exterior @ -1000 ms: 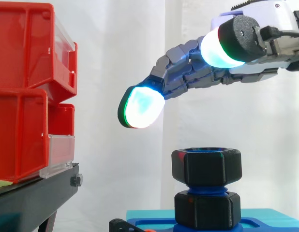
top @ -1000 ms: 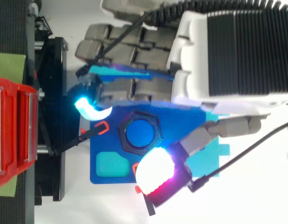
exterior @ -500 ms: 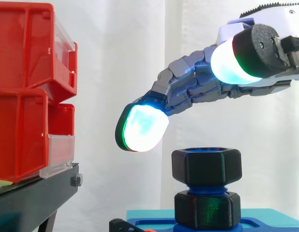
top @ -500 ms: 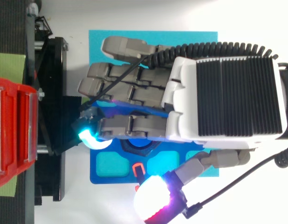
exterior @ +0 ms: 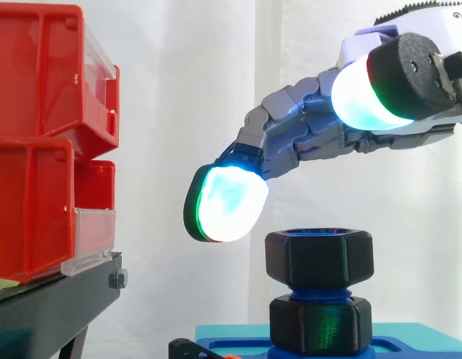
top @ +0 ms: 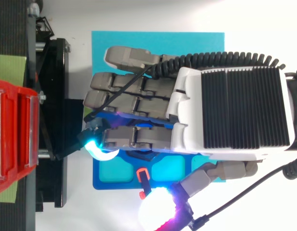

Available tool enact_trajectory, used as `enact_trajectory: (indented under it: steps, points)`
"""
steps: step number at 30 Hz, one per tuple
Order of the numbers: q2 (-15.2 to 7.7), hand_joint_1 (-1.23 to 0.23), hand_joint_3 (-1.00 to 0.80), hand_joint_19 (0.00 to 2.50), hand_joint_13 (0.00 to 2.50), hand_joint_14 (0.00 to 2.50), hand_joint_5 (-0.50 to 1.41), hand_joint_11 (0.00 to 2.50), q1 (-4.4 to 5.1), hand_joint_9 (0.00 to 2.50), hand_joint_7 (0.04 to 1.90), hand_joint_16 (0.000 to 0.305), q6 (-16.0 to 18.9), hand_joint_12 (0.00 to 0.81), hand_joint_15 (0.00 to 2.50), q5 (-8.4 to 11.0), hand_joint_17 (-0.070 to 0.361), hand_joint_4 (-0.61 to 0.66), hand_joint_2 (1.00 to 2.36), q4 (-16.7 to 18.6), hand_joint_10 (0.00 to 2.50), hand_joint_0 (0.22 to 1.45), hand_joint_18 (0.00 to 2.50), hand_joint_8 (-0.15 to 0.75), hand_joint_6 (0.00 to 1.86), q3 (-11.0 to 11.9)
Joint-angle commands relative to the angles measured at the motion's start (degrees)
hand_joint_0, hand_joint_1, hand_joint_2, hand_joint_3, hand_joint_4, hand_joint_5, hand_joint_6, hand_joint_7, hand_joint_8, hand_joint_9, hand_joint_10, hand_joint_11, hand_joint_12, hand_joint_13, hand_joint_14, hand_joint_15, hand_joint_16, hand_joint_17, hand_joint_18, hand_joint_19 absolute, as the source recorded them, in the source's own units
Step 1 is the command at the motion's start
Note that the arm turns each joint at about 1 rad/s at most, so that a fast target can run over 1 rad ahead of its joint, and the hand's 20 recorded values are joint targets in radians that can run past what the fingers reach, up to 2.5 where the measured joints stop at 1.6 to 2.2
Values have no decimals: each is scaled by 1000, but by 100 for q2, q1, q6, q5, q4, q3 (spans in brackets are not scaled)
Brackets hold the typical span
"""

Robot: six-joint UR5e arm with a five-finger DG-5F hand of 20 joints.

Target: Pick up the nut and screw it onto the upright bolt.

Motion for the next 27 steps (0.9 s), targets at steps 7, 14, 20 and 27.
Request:
enact_trajectory:
  steps: [7,14,20,27]
  points:
    - [0,-238,-500,0,106,0,-119,0,-33,377,747,56,-4,388,0,-10,125,155,1000,-123,0,446,0,250,502,-5]
    - [0,-237,-500,0,191,0,-86,0,-60,487,805,52,-13,388,0,-19,118,187,1000,-132,0,450,0,260,503,-5]
    - [0,-239,-500,0,255,0,-69,0,-86,579,879,49,-13,385,0,-45,111,215,1000,-176,0,454,0,270,504,4]
    - [0,-244,-500,0,318,0,-53,0,-244,649,951,48,-48,385,0,-256,107,243,1000,-176,0,458,0,275,504,4]
